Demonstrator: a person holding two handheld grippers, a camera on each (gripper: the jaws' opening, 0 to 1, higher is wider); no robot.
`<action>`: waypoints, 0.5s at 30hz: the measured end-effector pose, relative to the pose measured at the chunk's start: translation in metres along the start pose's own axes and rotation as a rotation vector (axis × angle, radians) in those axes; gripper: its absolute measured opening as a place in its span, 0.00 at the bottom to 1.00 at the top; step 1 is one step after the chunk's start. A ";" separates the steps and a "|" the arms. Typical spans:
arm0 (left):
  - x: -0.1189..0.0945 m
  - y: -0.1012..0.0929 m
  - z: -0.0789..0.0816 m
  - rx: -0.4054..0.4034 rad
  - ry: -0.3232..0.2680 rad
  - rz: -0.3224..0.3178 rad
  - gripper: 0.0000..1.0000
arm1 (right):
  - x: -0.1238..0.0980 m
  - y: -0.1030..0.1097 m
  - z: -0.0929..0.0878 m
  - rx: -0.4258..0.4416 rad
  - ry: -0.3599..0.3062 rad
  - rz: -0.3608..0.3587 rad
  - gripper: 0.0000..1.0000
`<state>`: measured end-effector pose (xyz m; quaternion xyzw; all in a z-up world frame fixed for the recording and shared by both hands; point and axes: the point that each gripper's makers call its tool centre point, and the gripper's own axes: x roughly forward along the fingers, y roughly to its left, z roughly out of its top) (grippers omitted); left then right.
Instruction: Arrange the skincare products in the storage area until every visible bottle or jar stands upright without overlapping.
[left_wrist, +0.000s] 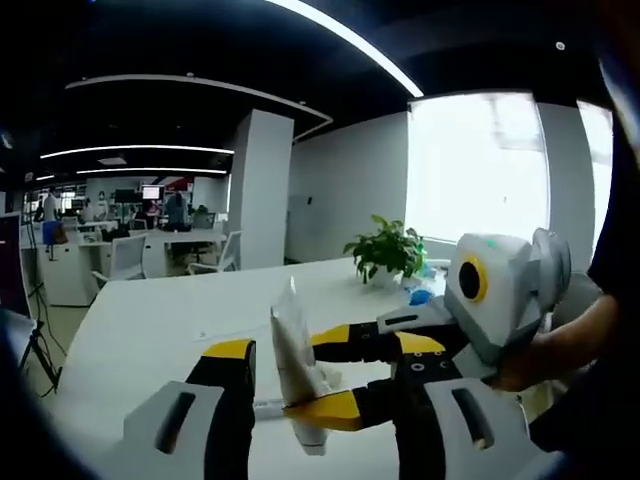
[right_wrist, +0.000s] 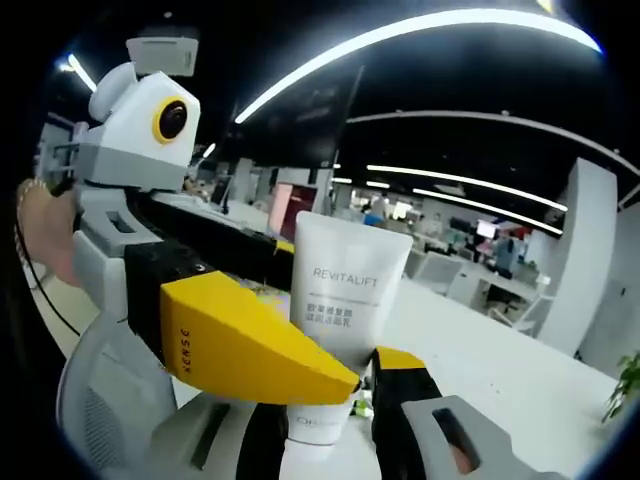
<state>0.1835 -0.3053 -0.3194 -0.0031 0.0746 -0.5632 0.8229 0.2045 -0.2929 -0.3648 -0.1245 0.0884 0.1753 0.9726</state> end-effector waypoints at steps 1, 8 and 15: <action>0.001 0.002 0.000 -0.003 -0.001 -0.003 0.45 | 0.002 0.000 0.000 -0.001 0.003 -0.002 0.24; 0.015 0.011 0.000 -0.012 -0.001 -0.006 0.33 | 0.010 -0.005 -0.009 0.016 0.021 -0.027 0.24; 0.016 0.022 -0.011 -0.022 0.027 0.014 0.22 | 0.012 -0.003 -0.018 0.015 0.042 -0.017 0.24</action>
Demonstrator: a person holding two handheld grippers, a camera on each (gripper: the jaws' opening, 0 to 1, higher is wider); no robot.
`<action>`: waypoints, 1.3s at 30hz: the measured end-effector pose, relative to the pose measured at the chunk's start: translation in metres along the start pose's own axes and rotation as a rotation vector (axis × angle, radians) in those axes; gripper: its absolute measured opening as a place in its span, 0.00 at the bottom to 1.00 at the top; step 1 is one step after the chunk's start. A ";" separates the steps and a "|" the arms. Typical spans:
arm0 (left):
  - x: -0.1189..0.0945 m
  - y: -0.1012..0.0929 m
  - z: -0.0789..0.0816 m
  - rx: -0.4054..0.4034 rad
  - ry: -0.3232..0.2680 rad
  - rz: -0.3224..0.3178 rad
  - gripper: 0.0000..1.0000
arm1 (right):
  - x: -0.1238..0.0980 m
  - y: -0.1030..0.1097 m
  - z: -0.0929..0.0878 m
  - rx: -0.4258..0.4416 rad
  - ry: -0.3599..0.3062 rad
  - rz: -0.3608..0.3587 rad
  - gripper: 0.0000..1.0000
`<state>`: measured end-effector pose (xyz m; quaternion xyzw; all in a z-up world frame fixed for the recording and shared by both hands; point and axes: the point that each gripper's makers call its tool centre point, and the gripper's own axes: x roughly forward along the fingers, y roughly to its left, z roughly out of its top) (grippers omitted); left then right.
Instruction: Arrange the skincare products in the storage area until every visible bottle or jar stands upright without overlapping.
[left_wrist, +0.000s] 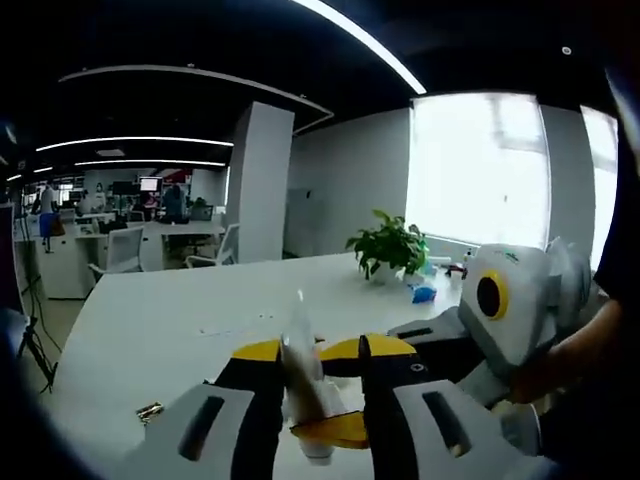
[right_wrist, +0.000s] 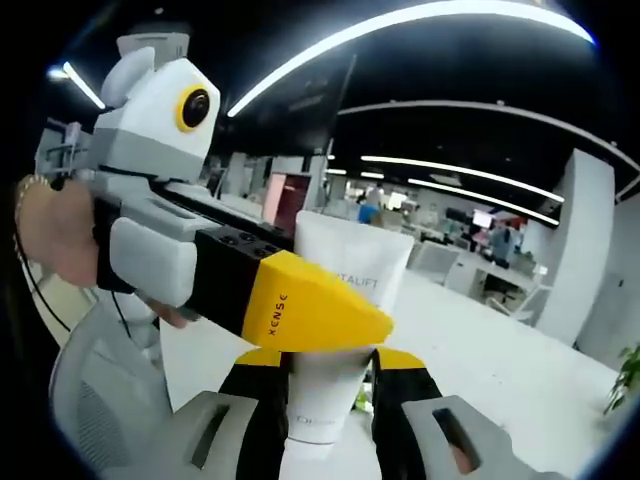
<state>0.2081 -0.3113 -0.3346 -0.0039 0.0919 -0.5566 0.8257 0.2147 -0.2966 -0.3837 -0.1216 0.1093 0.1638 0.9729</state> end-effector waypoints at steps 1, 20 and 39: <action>0.000 0.001 -0.001 0.004 0.003 0.005 0.21 | 0.000 0.001 0.000 0.002 0.001 0.003 0.24; -0.006 -0.004 -0.006 0.100 0.115 -0.086 0.05 | -0.016 0.012 0.004 0.076 -0.078 0.144 0.26; -0.019 -0.067 0.023 0.132 0.057 -0.547 0.04 | -0.059 0.011 0.019 0.217 -0.182 0.534 0.34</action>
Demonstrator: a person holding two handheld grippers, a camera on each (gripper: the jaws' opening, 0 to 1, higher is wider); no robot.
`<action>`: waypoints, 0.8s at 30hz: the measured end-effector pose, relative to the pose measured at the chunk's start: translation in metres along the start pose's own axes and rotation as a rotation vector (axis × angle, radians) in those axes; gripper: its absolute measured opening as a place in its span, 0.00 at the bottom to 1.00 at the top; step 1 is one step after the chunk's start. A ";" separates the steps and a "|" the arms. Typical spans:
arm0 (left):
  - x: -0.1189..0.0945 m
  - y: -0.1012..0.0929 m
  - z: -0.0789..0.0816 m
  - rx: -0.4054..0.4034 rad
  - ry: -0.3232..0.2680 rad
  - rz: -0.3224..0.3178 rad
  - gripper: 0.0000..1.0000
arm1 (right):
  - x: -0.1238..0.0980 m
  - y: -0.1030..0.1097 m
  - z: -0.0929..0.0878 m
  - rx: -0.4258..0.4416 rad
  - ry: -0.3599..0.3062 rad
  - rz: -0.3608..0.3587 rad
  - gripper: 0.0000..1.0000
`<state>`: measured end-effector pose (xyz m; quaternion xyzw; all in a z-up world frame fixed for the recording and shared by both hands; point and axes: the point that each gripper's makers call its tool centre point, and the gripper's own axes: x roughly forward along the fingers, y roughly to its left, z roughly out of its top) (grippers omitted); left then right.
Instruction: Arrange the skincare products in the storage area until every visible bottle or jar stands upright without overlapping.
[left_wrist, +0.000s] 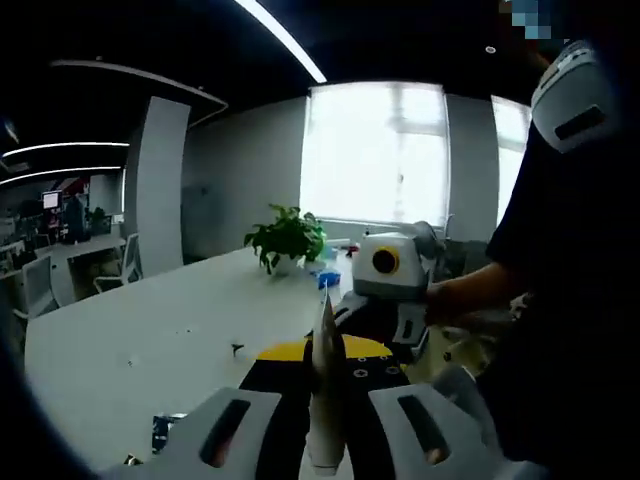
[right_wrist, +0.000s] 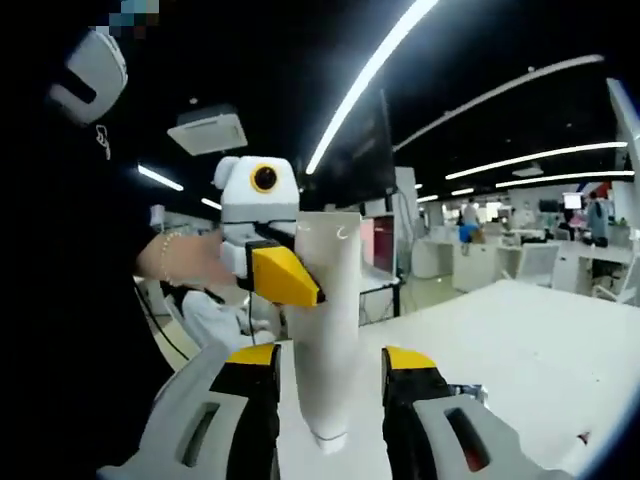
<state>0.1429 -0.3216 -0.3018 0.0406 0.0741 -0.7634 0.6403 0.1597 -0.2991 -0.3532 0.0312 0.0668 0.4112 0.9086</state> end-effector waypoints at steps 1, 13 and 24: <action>0.000 0.000 0.001 -0.005 -0.003 -0.009 0.04 | -0.001 0.001 0.000 -0.007 0.006 0.012 0.33; 0.003 -0.009 0.002 -0.011 -0.012 -0.090 0.04 | 0.011 0.016 0.005 -0.026 0.016 0.059 0.26; 0.002 -0.008 0.002 -0.018 -0.022 -0.111 0.04 | 0.013 0.018 0.004 -0.039 0.014 0.104 0.14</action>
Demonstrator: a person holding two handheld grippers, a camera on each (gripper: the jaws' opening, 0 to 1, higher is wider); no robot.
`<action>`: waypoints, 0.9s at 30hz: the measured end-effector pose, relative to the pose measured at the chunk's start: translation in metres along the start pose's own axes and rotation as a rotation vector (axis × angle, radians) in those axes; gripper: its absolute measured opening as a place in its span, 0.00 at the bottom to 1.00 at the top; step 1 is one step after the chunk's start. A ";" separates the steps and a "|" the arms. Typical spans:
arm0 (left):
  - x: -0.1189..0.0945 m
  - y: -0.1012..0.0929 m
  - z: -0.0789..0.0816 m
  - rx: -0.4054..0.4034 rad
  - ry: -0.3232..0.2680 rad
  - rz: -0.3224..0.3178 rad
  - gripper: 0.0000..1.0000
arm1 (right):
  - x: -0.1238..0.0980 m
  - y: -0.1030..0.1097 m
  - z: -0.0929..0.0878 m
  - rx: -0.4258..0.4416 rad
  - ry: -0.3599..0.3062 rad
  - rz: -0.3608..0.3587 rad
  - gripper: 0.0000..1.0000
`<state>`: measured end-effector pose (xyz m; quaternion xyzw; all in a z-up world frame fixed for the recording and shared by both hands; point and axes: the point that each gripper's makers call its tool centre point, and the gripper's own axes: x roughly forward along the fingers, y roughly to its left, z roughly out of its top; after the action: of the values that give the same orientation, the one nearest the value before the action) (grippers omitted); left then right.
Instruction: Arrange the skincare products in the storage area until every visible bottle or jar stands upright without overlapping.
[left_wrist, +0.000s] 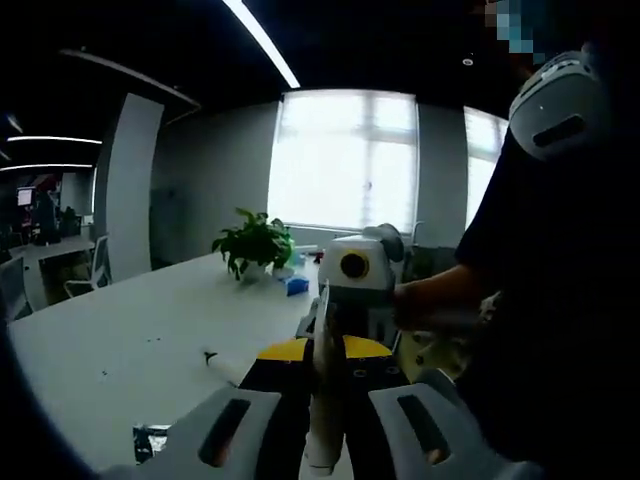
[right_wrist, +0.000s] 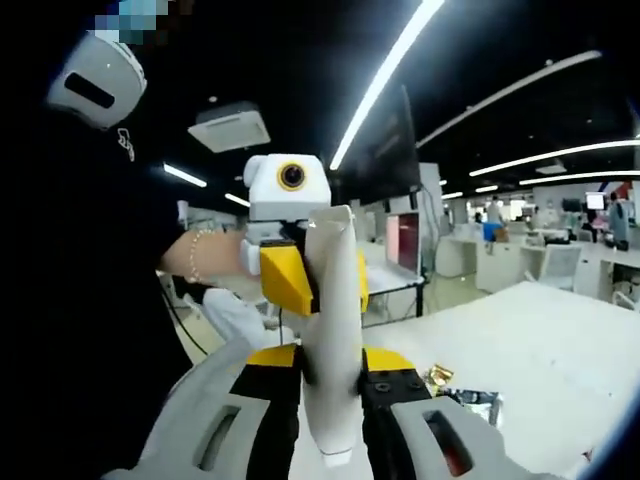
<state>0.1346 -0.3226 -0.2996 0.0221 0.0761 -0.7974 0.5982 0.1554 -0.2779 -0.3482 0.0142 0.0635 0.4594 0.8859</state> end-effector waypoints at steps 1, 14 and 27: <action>0.000 0.000 0.000 -0.002 0.000 -0.004 0.05 | 0.000 0.001 -0.001 -0.007 0.002 0.015 0.13; 0.005 0.010 -0.027 -0.088 -0.008 0.057 0.12 | -0.006 -0.006 -0.030 0.005 0.038 0.013 0.08; -0.008 0.030 -0.053 -0.162 -0.014 0.204 0.29 | -0.001 -0.022 -0.049 0.026 0.050 -0.004 0.05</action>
<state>0.1629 -0.3159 -0.3541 -0.0244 0.1336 -0.7238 0.6765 0.1660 -0.2931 -0.3985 0.0139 0.0914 0.4569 0.8847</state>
